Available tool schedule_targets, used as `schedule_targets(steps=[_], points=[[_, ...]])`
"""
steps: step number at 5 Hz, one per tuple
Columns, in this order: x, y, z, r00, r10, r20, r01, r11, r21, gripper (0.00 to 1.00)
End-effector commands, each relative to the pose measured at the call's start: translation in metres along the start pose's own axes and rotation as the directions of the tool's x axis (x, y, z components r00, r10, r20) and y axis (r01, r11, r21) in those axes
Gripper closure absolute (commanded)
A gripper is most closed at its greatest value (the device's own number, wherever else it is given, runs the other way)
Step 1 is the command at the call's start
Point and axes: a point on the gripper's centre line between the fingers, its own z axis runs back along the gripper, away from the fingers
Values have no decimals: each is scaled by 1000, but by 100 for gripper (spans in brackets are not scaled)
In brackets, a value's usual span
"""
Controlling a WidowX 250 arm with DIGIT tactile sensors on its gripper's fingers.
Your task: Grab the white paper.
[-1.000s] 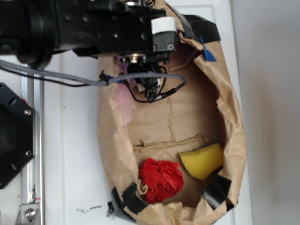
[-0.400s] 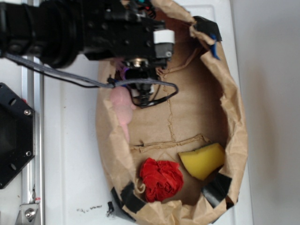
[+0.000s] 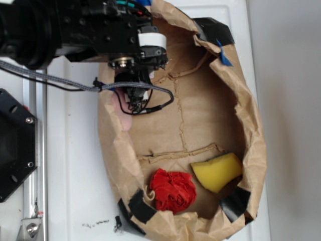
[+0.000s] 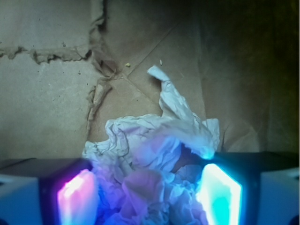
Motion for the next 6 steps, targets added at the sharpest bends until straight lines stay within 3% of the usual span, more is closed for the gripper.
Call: schedule_targets(steps=[1, 3, 5, 6], points=[[10, 8, 12, 997, 69, -18, -69, 998, -1, 100], [8, 10, 15, 998, 65, 7, -65, 998, 4, 100], [7, -2, 36, 994, 48, 102, -49, 999, 7, 100], [18, -11, 66, 989, 88, 121, -80, 994, -69, 100]])
